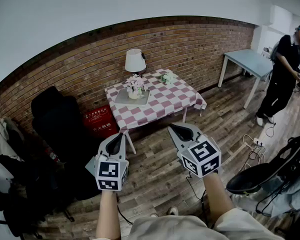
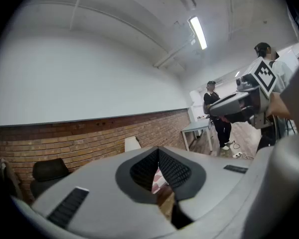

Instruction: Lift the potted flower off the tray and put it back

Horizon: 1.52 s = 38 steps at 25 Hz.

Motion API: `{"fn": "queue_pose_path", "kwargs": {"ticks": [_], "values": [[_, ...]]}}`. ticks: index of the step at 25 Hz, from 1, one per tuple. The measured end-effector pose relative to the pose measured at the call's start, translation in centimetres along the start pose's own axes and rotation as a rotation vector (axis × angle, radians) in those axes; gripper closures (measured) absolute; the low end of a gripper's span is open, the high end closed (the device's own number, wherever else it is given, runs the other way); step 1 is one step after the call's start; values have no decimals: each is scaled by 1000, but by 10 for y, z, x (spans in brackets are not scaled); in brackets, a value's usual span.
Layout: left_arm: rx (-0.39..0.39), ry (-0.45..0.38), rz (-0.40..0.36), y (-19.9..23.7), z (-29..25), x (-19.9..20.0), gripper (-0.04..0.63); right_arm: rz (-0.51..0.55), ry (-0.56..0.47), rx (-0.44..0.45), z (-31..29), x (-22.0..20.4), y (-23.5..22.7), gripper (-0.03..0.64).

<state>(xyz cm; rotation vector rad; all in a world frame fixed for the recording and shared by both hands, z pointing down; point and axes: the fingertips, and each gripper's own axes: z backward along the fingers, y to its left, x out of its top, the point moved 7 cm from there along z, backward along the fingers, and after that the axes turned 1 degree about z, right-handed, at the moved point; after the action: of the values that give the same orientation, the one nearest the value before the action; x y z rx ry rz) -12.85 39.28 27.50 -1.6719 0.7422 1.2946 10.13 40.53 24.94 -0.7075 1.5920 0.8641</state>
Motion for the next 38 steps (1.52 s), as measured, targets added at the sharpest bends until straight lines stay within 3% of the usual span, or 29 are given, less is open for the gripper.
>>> {"fn": "queue_pose_path", "kwargs": {"ticks": [12,24,32,38], "values": [[-11,13,-6,-11,-18,-1,568,-46,-33,-27,-2,-13,-28,615],[8,76,4,-35,-34,-21,568,-68,-10,14,-12,-45,-56,614],[-11,80,-3,-35,-76,-30,568,-69,7,24,-38,-59,-82,614],[-37,71,0,-12,-134,-39,568,-70,12,4,-84,-64,-118,614]]}}
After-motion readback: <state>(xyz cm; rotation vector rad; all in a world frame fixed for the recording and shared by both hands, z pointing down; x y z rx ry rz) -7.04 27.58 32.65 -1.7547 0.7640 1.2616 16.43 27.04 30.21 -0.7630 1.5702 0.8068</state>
